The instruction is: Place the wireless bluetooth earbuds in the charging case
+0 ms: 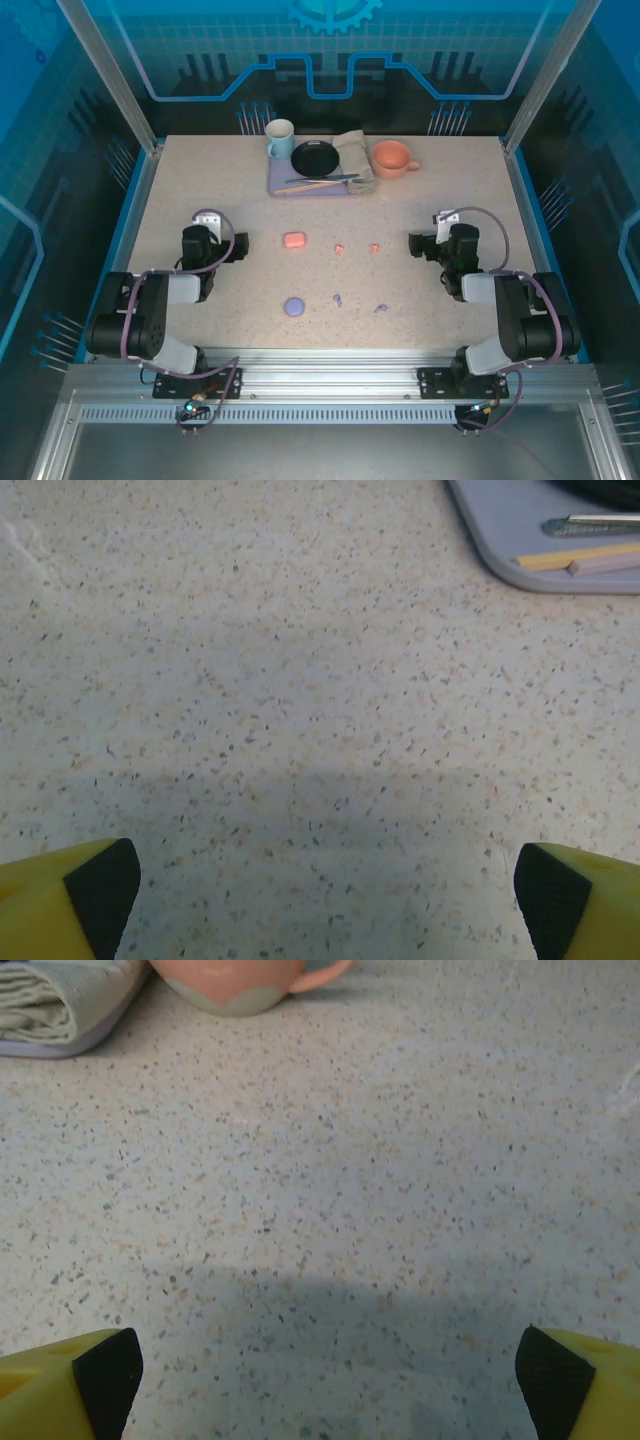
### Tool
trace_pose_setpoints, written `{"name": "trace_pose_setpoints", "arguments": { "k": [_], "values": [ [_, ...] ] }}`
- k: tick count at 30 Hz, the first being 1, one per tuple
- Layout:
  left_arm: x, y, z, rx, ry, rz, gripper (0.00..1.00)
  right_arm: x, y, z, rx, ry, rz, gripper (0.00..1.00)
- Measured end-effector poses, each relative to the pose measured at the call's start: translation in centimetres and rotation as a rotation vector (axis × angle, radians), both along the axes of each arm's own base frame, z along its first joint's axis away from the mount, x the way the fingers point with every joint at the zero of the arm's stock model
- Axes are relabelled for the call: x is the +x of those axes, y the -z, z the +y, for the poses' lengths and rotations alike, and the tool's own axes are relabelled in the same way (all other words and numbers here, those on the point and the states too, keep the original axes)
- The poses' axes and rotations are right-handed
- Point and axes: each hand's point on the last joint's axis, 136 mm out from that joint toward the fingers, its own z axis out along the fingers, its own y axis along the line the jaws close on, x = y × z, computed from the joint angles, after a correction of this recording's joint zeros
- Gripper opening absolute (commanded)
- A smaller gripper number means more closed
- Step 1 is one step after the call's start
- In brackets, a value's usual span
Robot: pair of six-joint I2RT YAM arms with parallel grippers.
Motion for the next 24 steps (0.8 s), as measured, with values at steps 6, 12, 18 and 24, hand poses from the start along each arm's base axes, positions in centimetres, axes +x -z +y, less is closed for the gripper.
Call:
{"name": "trace_pose_setpoints", "arguments": {
  "k": [6,12,18,24],
  "values": [
    [0.5,-0.6,-0.2,-0.002,0.006,-0.030,0.99,0.5,-0.8,0.4,-0.001,-0.018,-0.037,1.00],
    [0.7,-1.1,-0.4,-0.011,0.011,-0.051,0.99,0.8,-1.2,0.4,-0.007,-0.021,-0.054,1.00],
    [1.1,-1.5,-0.4,-0.022,0.006,-0.067,0.99,1.1,-1.7,0.6,-0.002,-0.029,-0.072,1.00],
    [1.3,-1.8,-0.4,-0.026,0.004,-0.078,0.99,1.2,-1.8,0.8,0.005,-0.042,-0.077,1.00]
  ]
}}
